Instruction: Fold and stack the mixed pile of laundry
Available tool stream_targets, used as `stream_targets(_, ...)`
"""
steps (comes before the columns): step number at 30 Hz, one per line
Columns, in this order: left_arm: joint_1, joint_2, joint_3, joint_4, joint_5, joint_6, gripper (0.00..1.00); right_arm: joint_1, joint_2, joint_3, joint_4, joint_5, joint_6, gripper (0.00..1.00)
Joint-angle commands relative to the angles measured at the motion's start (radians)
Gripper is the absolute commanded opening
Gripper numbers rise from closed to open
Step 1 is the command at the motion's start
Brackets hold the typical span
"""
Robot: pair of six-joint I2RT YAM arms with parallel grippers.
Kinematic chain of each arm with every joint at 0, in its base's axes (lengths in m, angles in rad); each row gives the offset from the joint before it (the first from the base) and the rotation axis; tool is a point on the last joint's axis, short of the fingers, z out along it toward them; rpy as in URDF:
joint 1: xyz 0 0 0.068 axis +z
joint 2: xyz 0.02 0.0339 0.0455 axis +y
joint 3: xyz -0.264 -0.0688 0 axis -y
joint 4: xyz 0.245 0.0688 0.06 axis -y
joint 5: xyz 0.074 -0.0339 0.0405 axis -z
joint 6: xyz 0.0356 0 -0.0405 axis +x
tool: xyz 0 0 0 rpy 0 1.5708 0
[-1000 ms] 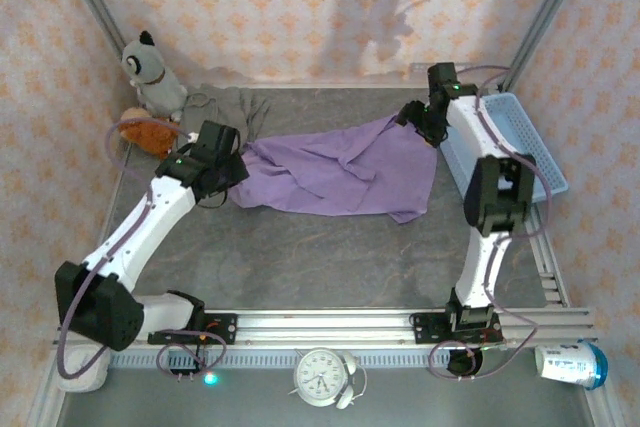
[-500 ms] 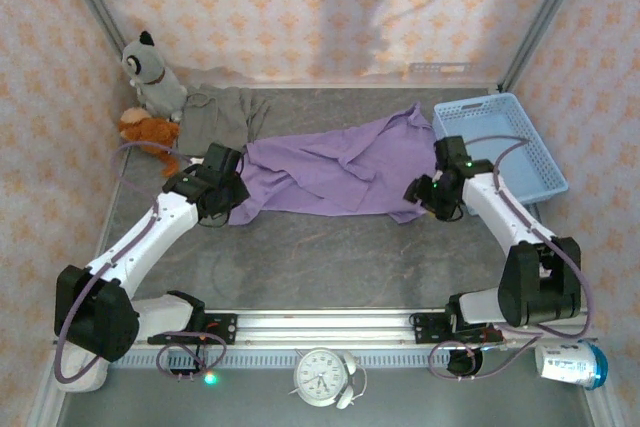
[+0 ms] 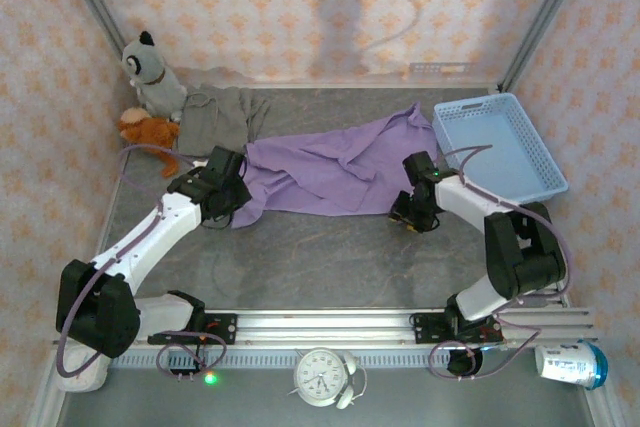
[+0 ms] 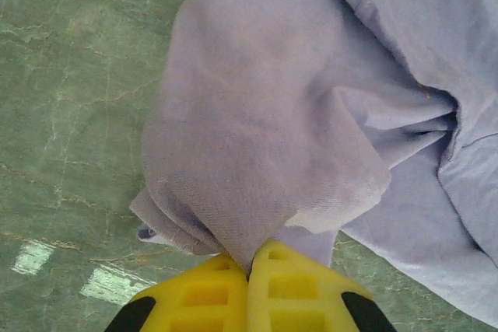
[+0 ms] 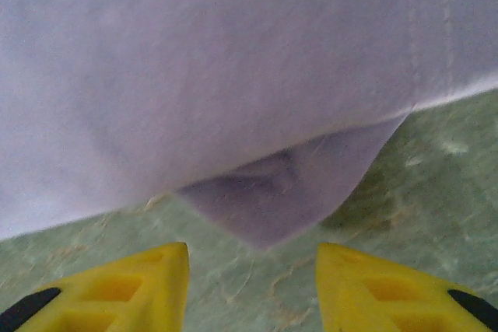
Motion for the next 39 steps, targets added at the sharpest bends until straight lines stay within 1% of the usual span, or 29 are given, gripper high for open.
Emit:
stream_targets(1, -0.005, -0.018, -0.018, 0.006, -0.048, -0.017, 0.00, 0.001, 0.030, -0.005, 0.045, 0.095, 0.022, 0.38)
stream_targets(3, -0.004, -0.020, -0.021, 0.003, -0.049, -0.016, 0.00, 0.001, 0.051, 0.002, 0.055, 0.094, 0.020, 0.27)
stream_targets(5, -0.005, -0.018, -0.020, 0.004, -0.054, -0.016, 0.00, 0.001, 0.065, 0.013, 0.051, 0.084, 0.017, 0.12)
stream_targets(7, -0.005, -0.017, -0.017, 0.004, -0.059, -0.015, 0.00, 0.001, 0.053, 0.025, 0.037, 0.089, 0.009, 0.00)
stream_targets(10, -0.005, -0.015, 0.010, -0.011, -0.069, -0.001, 0.00, -0.001, -0.002, 0.060, -0.016, 0.112, -0.019, 0.00)
stream_targets(13, 0.000, -0.009, 0.105, -0.040, -0.063, 0.058, 0.00, -0.014, -0.083, 0.149, -0.116, 0.134, -0.067, 0.00)
stream_targets(17, 0.037, 0.044, 0.360, -0.126, -0.063, 0.178, 0.00, -0.090, -0.172, 0.357, -0.243, 0.129, -0.130, 0.00)
stream_targets(20, 0.104, 0.109, 0.572, -0.192, -0.026, 0.229, 0.00, -0.155, -0.180, 0.571, -0.327, 0.129, -0.184, 0.00)
stream_targets(23, 0.132, 0.149, 0.725, -0.242, -0.017, 0.266, 0.00, -0.184, -0.176, 0.753, -0.408, 0.153, -0.232, 0.00)
stream_targets(25, 0.132, 0.141, 0.758, -0.267, -0.016, 0.275, 0.00, -0.193, -0.192, 0.805, -0.450, 0.167, -0.245, 0.00)
stream_targets(27, 0.132, 0.104, 0.729, -0.270, -0.003, 0.277, 0.00, -0.198, -0.226, 0.806, -0.474, 0.163, -0.235, 0.00)
stream_targets(29, 0.132, 0.054, 0.655, -0.217, 0.017, 0.271, 0.00, -0.201, -0.274, 0.770, -0.460, 0.148, -0.213, 0.00)
stream_targets(31, 0.139, 0.046, 0.624, -0.162, 0.005, 0.275, 0.00, -0.206, -0.289, 0.753, -0.413, 0.134, -0.203, 0.00)
stream_targets(33, 0.155, 0.103, 0.686, -0.153, 0.031, 0.275, 0.00, -0.213, -0.247, 0.790, -0.370, 0.129, -0.207, 0.00)
stream_targets(35, 0.168, 0.211, 0.819, -0.163, 0.084, 0.275, 0.00, -0.225, -0.146, 0.891, -0.333, 0.085, -0.209, 0.00)
stream_targets(36, 0.172, 0.265, 0.896, -0.175, 0.106, 0.276, 0.00, -0.227, -0.098, 0.946, -0.311, 0.065, -0.211, 0.00)
stream_targets(39, 0.178, 0.462, 1.238, -0.288, 0.177, 0.276, 0.00, -0.244, 0.050, 1.187, -0.294, 0.009, -0.181, 0.00)
